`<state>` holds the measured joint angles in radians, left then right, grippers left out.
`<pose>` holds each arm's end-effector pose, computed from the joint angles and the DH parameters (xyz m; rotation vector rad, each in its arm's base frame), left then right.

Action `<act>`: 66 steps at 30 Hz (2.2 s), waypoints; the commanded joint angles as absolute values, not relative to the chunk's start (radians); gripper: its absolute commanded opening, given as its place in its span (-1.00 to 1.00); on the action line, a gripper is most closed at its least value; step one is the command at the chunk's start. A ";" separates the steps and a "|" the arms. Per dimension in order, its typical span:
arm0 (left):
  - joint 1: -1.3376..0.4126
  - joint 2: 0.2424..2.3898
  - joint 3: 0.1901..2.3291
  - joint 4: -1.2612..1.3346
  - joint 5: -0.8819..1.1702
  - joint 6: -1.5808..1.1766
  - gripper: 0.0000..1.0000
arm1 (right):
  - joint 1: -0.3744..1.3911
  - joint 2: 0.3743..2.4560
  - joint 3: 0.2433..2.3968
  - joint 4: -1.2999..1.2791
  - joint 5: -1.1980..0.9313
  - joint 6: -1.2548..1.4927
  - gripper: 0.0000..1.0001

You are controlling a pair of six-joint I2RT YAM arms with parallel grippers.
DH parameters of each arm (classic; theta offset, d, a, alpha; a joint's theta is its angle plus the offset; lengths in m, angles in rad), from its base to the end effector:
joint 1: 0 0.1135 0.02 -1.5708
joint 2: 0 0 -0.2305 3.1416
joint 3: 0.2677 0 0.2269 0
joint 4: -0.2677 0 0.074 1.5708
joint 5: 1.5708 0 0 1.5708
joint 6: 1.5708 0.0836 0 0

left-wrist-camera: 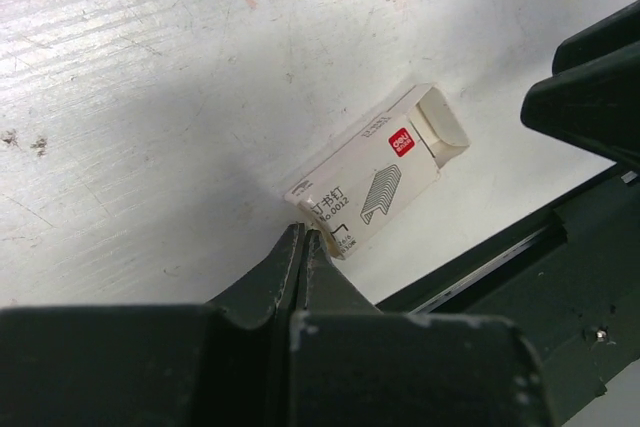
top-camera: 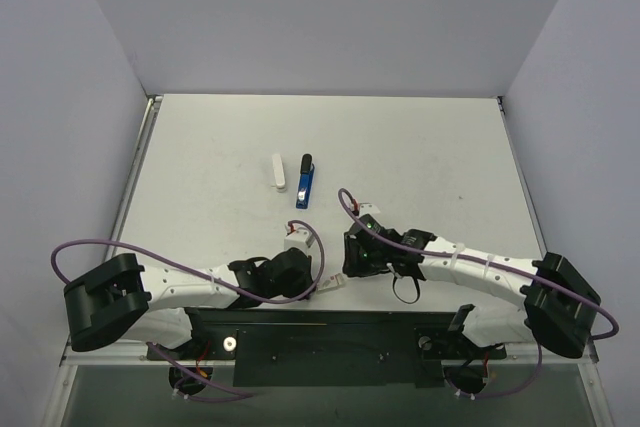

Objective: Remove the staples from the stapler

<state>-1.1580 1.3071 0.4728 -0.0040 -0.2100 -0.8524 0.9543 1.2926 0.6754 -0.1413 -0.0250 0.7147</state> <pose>0.1185 -0.2271 0.0984 0.2804 2.4841 -0.6678 0.1627 0.2331 0.1491 -0.3111 2.4728 0.8151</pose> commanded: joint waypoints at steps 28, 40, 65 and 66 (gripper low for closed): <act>-1.164 1.310 0.449 0.031 -0.209 -0.870 -1.00 | 0.859 1.365 0.500 0.133 -0.212 0.821 -1.00; -1.164 1.330 0.453 0.038 -0.202 -0.870 -1.00 | 0.923 1.408 0.531 0.127 -0.186 0.819 -1.00; -1.151 1.368 0.603 -0.035 -0.204 -0.776 -1.00 | 0.922 1.326 0.686 -0.181 0.067 0.738 -0.48; -1.152 1.358 0.604 -0.040 -0.209 -0.772 -1.00 | 0.925 1.315 0.695 -0.201 0.081 0.733 -0.45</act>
